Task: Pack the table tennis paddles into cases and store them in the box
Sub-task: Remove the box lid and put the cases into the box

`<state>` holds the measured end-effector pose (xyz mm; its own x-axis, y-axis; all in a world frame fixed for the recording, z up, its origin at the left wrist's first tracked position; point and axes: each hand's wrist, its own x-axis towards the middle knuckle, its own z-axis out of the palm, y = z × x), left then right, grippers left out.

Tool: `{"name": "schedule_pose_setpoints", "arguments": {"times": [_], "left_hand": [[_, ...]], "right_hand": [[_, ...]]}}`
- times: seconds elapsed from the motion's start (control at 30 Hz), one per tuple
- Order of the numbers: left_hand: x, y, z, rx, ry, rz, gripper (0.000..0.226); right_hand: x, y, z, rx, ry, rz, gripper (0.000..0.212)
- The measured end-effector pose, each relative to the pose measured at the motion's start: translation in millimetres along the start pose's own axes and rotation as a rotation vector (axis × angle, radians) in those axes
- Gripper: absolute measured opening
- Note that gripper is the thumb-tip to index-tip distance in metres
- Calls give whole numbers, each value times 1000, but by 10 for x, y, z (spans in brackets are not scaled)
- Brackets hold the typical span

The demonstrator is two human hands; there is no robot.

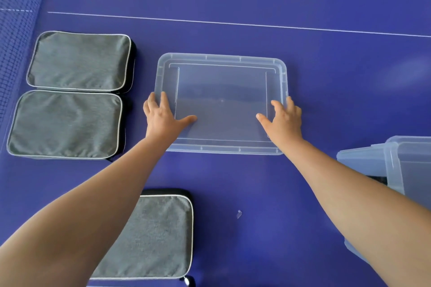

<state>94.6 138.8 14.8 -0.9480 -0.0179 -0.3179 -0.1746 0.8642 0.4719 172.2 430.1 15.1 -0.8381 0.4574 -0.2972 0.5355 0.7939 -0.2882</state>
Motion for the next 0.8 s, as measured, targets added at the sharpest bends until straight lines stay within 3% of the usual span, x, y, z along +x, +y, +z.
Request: {"name": "schedule_pose_setpoints", "arguments": {"times": [0.27, 0.4, 0.6, 0.8], "left_hand": [[-889, -248, -210, -41, 119, 81, 97], [-1442, -566, -363, -41, 174, 26, 94], [-2041, -1377, -549, 21, 197, -119, 97], [-2368, -2016, -601, -12, 103, -409, 119]], "right_hand": [[-860, -342, 106, 161, -18, -310, 63], [-1584, -564, 219, 216, -116, -400, 64], [-2608, -799, 593, 243, -376, -301, 82], [-3048, -976, 930, 237, -445, -141, 109]]}}
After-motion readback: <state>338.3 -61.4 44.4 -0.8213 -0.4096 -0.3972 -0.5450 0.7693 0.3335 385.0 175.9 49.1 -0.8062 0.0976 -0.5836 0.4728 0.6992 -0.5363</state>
